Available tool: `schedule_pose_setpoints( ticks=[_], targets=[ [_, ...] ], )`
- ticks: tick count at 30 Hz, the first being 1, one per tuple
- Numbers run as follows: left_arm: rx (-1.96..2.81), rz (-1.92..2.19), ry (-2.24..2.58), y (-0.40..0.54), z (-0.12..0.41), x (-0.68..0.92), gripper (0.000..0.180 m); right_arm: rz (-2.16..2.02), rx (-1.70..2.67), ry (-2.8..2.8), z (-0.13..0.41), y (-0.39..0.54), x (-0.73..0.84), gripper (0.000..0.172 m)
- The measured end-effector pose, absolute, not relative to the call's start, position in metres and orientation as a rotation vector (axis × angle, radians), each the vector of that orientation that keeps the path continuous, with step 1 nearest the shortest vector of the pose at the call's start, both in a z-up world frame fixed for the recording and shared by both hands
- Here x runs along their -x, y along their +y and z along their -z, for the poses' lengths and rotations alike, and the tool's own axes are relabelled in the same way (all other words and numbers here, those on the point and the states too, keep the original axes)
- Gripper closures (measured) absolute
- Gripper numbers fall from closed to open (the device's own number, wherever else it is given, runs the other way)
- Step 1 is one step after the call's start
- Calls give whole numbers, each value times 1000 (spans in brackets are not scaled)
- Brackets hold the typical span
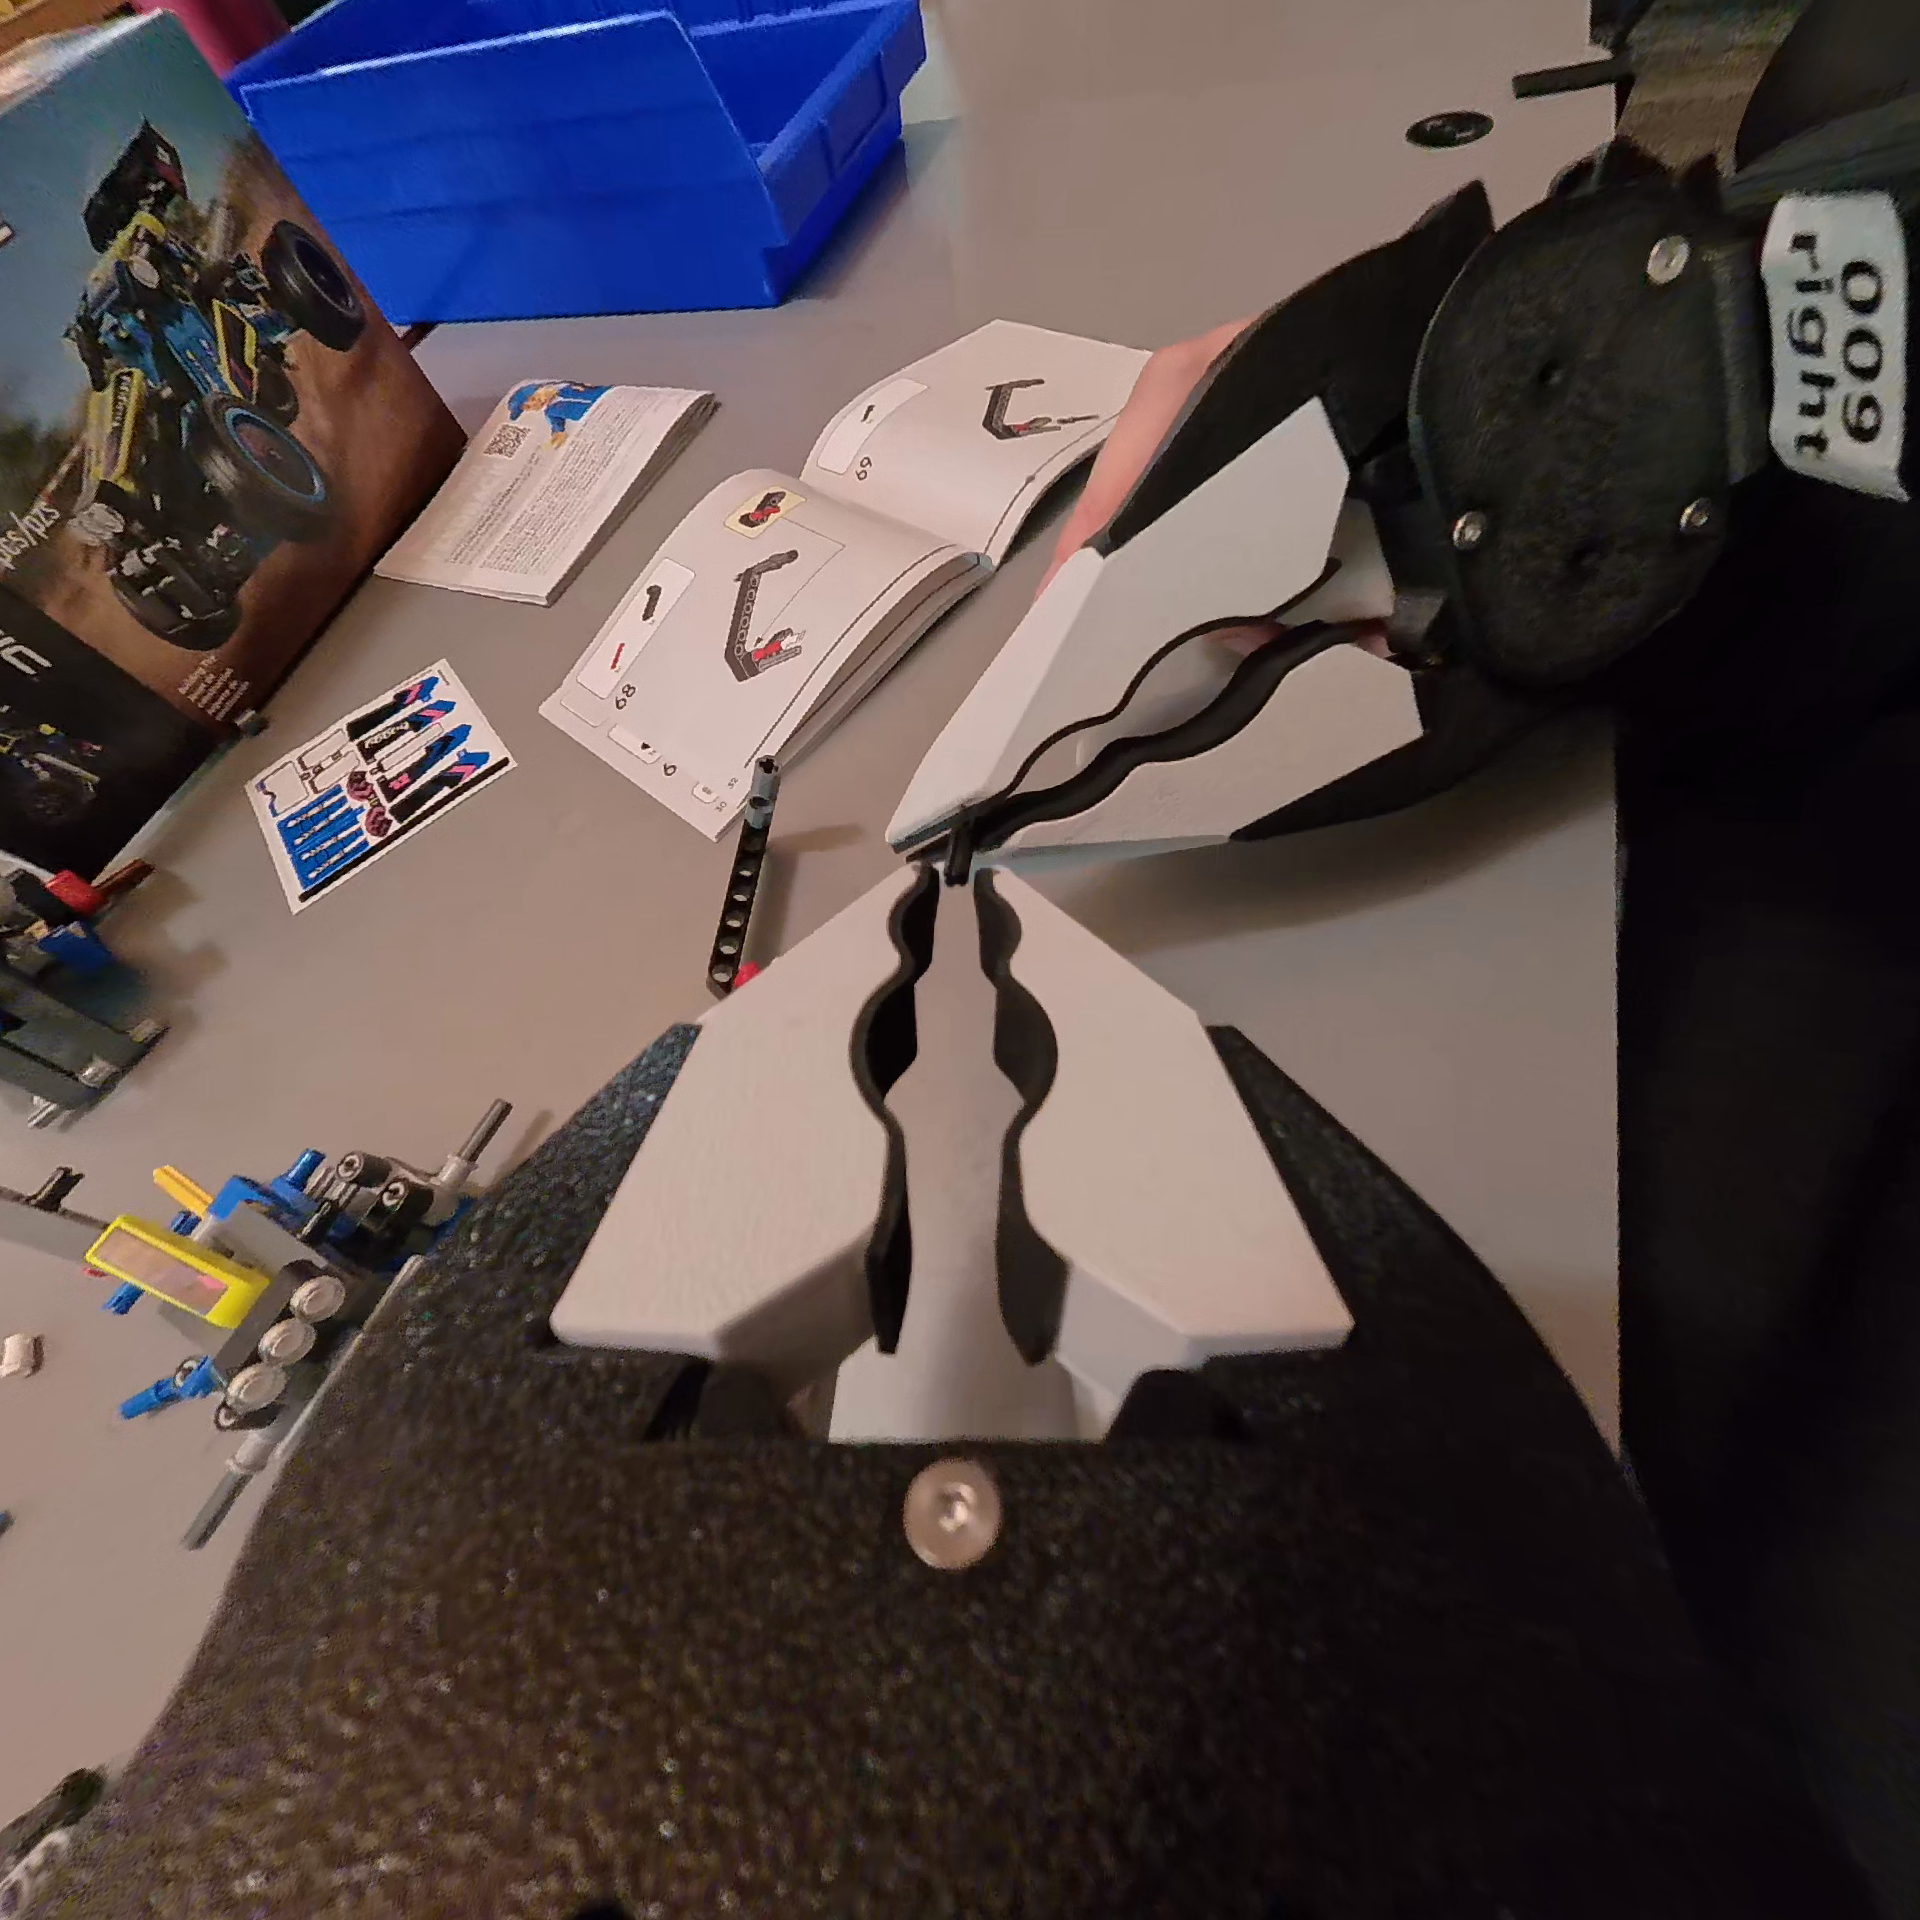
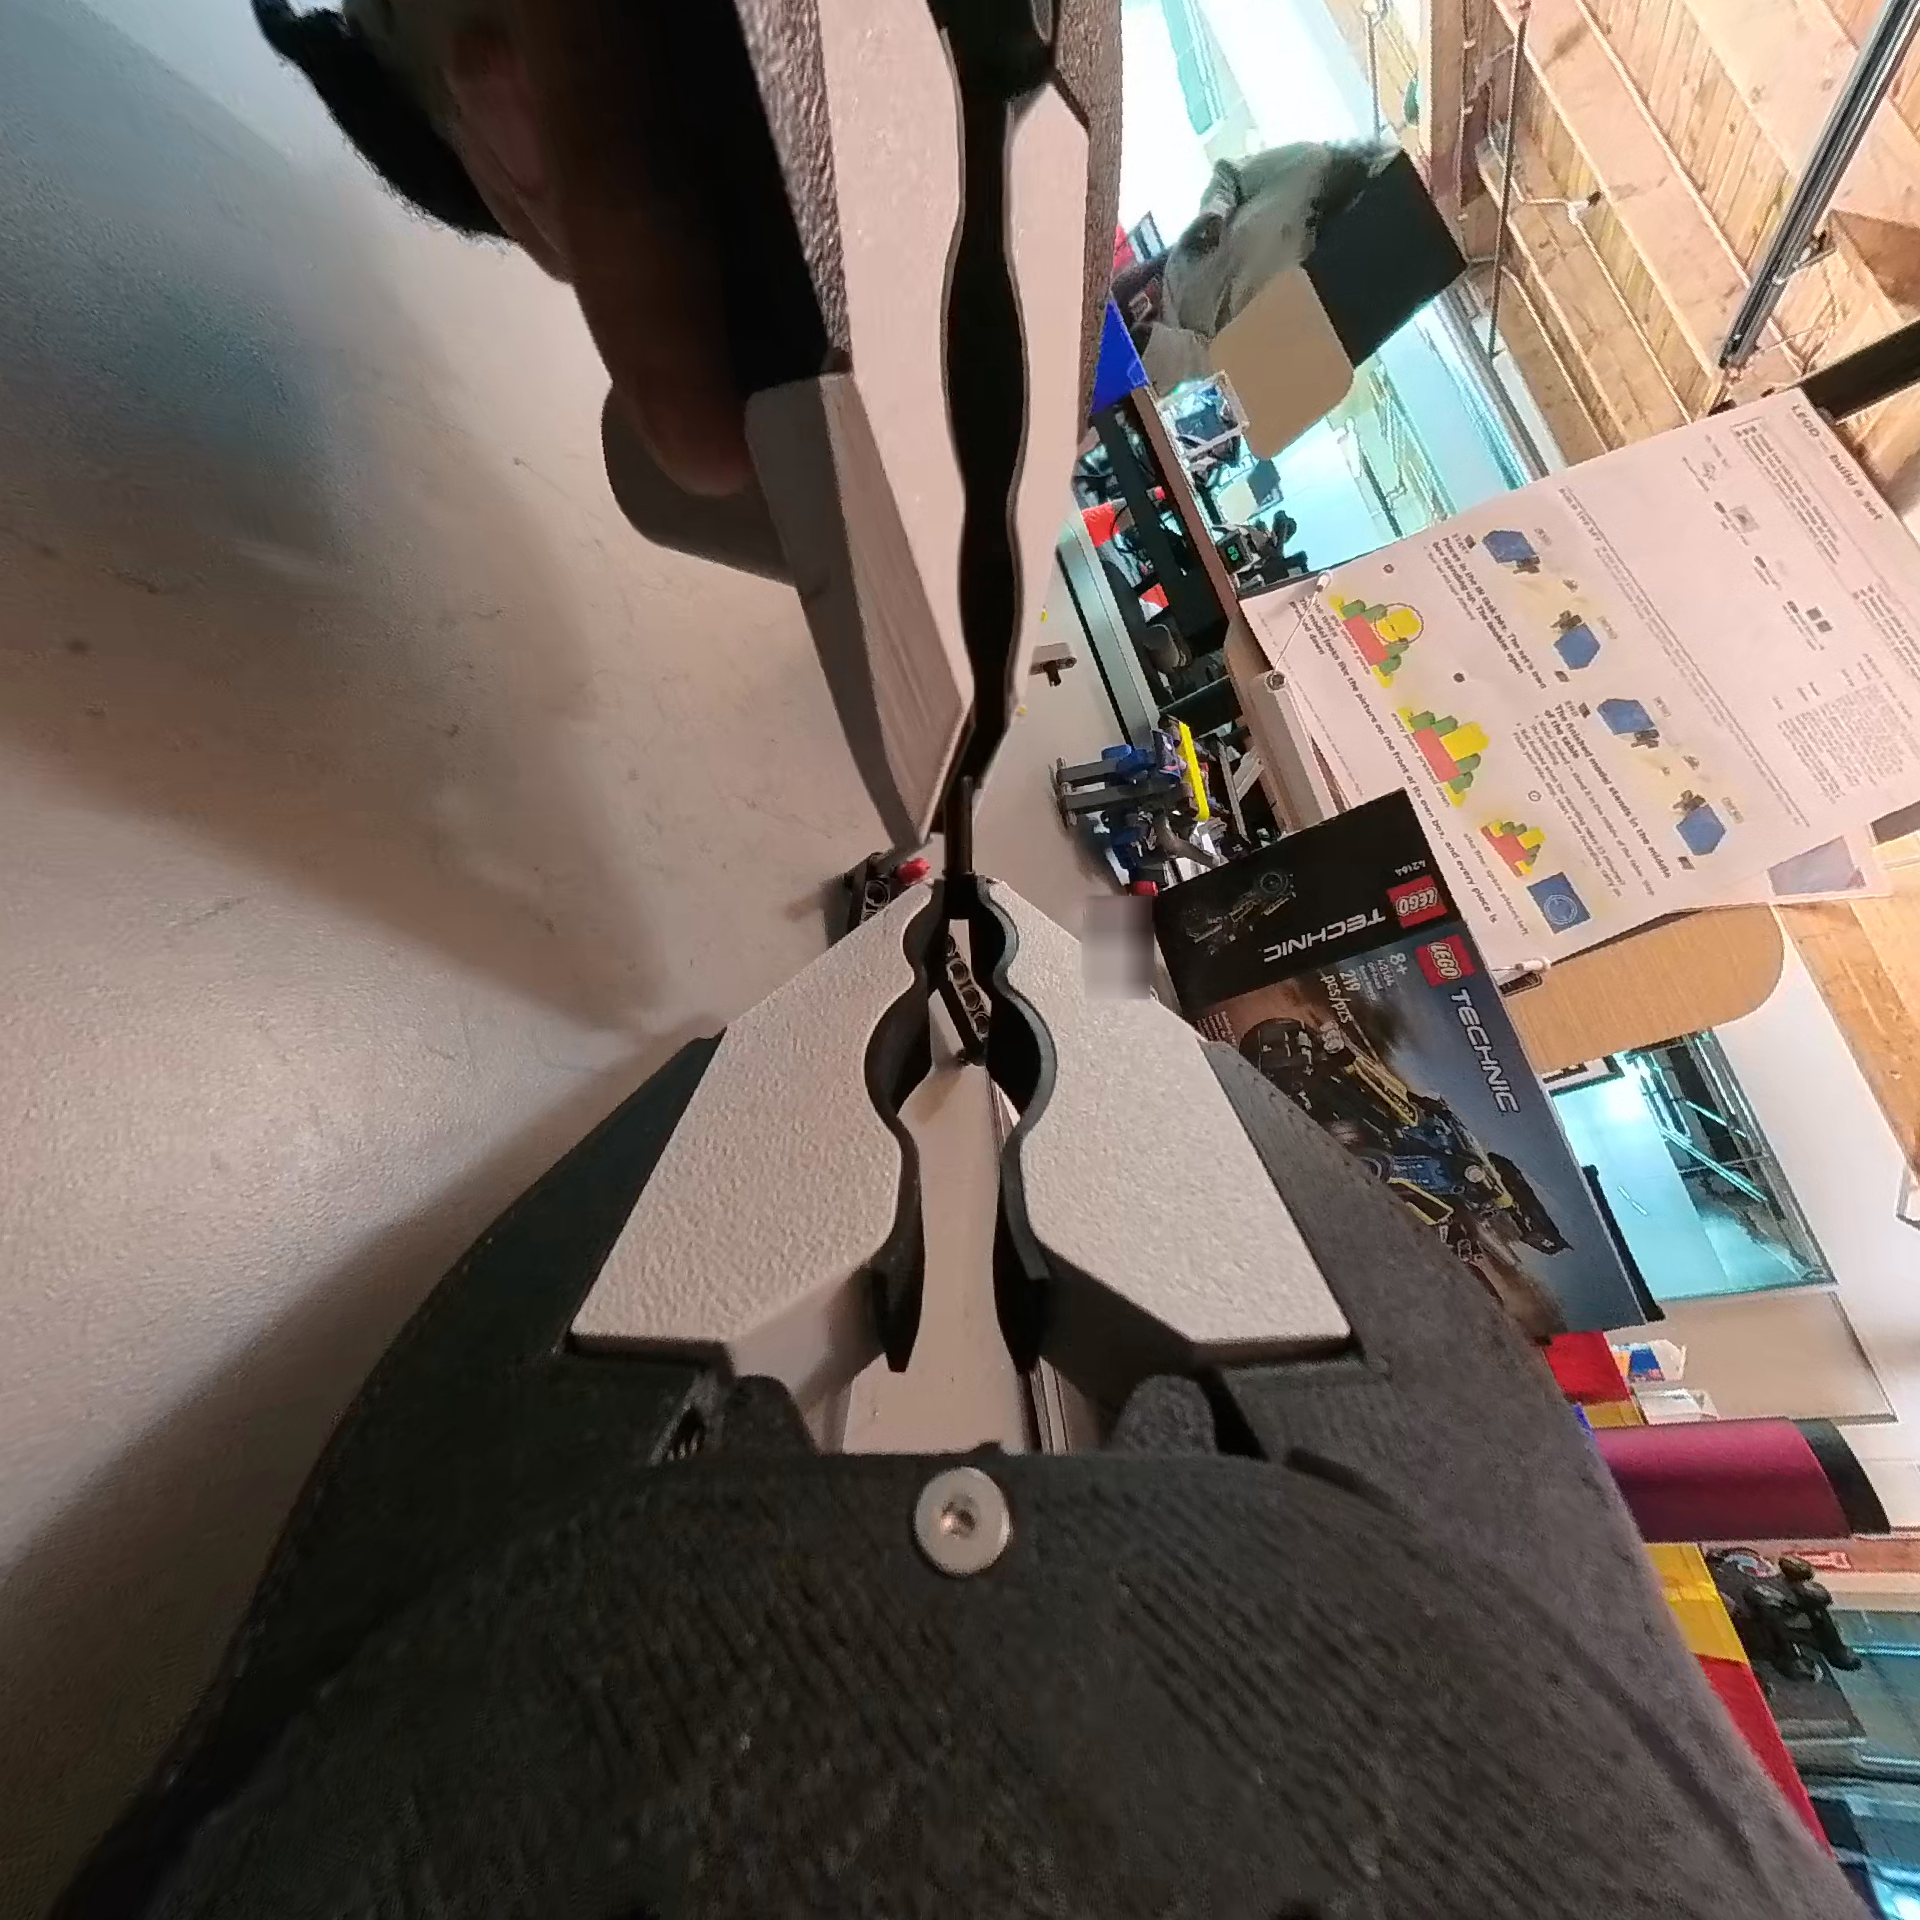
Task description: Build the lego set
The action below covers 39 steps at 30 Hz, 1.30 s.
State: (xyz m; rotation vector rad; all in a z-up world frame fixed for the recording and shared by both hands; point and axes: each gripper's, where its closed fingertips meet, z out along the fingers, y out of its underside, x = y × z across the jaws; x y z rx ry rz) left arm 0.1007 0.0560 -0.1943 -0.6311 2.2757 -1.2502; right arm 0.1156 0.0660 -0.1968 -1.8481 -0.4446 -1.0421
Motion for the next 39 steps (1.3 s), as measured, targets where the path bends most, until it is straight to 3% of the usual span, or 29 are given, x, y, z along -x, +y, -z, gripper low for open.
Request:
schedule_pose_setpoints(
  ticks=[16, 24, 30, 34, 39],
  targets=[
    [562, 1140, 2240, 58, 194, -106, 180, 907, 1898, -361, 202, 68, -120, 170],
    [351, 664, 2271, 82, 210, -119, 180, 598, 2195, -193, 236, 73, -149, 145],
    [145, 452, 2217, 83, 214, -123, 180, 474, 2238, -252, 242, 84, -143, 150],
    [46, 327, 2180, 85, 218, -127, 180, 362, 2224, -229, 244, 88, -139, 166],
    [-53, 229, 2182, 85, 221, -130, 180, 283, 2245, -197, 246, 88, -139, 166]
  ],
)
